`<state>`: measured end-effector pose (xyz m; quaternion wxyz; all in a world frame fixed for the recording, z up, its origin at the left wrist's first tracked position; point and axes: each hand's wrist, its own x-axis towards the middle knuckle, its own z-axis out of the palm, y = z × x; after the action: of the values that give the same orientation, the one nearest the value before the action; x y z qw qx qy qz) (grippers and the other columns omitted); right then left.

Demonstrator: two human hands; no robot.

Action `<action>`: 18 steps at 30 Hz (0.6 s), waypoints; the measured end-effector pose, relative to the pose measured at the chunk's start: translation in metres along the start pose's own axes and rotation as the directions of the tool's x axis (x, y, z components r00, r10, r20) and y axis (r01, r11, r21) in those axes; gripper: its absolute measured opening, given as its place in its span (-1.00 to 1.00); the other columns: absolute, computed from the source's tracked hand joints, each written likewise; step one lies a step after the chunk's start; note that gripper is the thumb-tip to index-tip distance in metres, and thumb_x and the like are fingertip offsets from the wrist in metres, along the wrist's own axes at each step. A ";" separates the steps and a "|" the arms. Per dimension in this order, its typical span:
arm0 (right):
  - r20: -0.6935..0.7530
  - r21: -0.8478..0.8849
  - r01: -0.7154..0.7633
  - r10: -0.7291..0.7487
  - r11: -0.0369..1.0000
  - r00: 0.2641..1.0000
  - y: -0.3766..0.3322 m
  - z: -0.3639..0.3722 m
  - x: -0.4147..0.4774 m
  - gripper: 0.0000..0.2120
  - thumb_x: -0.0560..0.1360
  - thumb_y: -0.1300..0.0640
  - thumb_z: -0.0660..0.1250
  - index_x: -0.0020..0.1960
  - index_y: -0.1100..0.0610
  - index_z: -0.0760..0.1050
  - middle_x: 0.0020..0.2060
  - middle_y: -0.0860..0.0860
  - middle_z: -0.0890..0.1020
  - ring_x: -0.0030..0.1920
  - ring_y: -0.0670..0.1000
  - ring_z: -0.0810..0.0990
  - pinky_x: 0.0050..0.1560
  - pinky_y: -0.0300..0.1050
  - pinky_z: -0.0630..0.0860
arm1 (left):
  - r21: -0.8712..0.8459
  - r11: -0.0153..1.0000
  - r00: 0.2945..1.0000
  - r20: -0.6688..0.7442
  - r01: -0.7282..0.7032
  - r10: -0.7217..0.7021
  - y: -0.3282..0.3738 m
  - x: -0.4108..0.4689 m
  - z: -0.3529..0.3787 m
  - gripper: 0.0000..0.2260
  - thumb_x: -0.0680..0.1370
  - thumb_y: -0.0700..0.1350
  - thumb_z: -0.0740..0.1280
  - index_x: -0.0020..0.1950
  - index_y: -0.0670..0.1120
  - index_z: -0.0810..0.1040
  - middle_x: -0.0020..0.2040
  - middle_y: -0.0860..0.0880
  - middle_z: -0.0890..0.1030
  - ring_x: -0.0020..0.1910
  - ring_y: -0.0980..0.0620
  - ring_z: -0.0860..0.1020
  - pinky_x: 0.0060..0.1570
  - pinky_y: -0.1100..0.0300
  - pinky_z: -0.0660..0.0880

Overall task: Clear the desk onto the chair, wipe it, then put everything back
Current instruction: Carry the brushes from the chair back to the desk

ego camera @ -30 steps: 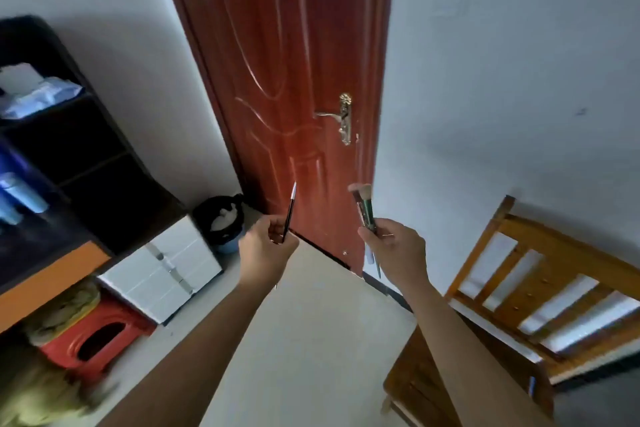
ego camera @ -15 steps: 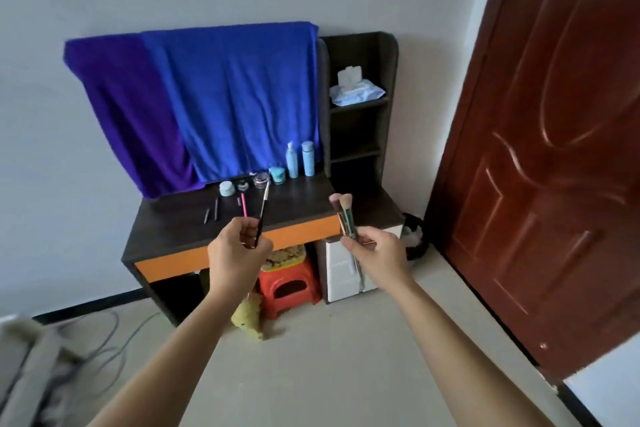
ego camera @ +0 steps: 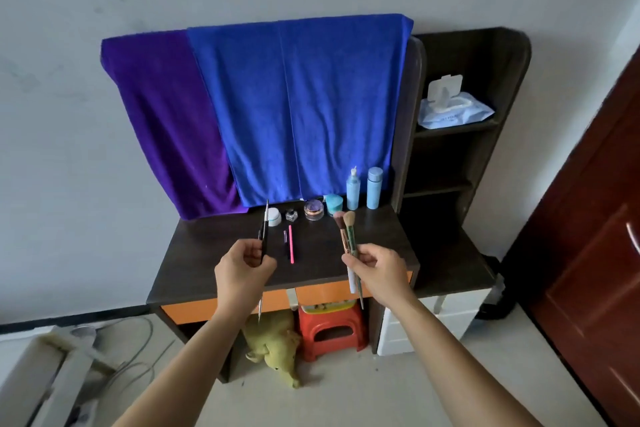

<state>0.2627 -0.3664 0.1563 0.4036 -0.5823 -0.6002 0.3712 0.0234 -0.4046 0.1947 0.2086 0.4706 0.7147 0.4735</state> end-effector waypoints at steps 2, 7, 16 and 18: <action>0.013 0.018 -0.022 0.021 1.000 1.000 0.002 0.005 0.042 -0.90 0.45 -0.03 0.52 -0.09 -0.04 0.69 -0.32 -0.18 0.69 -0.25 -0.20 0.65 -0.15 -0.21 0.59 | 0.007 1.000 1.000 0.001 0.008 -0.008 0.004 0.036 0.017 -0.79 0.37 -0.19 0.47 -0.18 0.11 0.56 -0.31 0.13 0.63 -0.26 0.27 0.56 -0.22 0.38 0.38; 0.051 -0.006 -0.046 0.046 0.999 0.998 0.005 0.024 0.130 -0.93 0.45 -0.05 0.52 -0.13 -0.09 0.66 -0.33 -0.26 0.67 -0.27 -0.21 0.64 -0.11 -0.02 0.66 | 0.012 0.998 0.998 0.016 0.065 -0.066 -0.002 0.107 0.052 -0.80 0.35 -0.19 0.48 -0.18 0.08 0.56 -0.32 0.09 0.63 -0.28 0.22 0.58 -0.19 0.28 0.46; 0.015 -0.100 -0.180 0.182 0.979 0.983 0.025 0.071 0.231 -0.85 0.43 -0.05 0.53 -0.07 0.01 0.69 -0.32 -0.15 0.69 -0.26 -0.16 0.65 -0.08 0.06 0.66 | 0.017 0.991 0.962 0.236 0.136 -0.136 -0.051 0.223 0.120 -0.78 0.32 -0.25 0.50 -0.19 0.03 0.57 -0.31 0.04 0.63 -0.34 0.30 0.54 -0.30 0.52 0.37; 0.000 -0.137 -0.229 0.231 0.964 0.973 0.035 0.078 0.243 -0.89 0.43 -0.03 0.53 -0.10 -0.01 0.69 -0.35 -0.16 0.67 -0.28 -0.16 0.63 -0.07 0.08 0.65 | 0.035 0.985 0.938 0.302 0.167 -0.169 -0.065 0.240 0.139 -0.81 0.32 -0.22 0.50 -0.18 0.01 0.58 -0.30 0.06 0.63 -0.37 0.31 0.52 -0.31 0.52 0.36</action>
<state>0.2062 -0.1204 0.1063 0.3125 -0.6712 -0.5557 0.3781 -0.0173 -0.1362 0.1090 0.3537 0.4760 0.7137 0.3728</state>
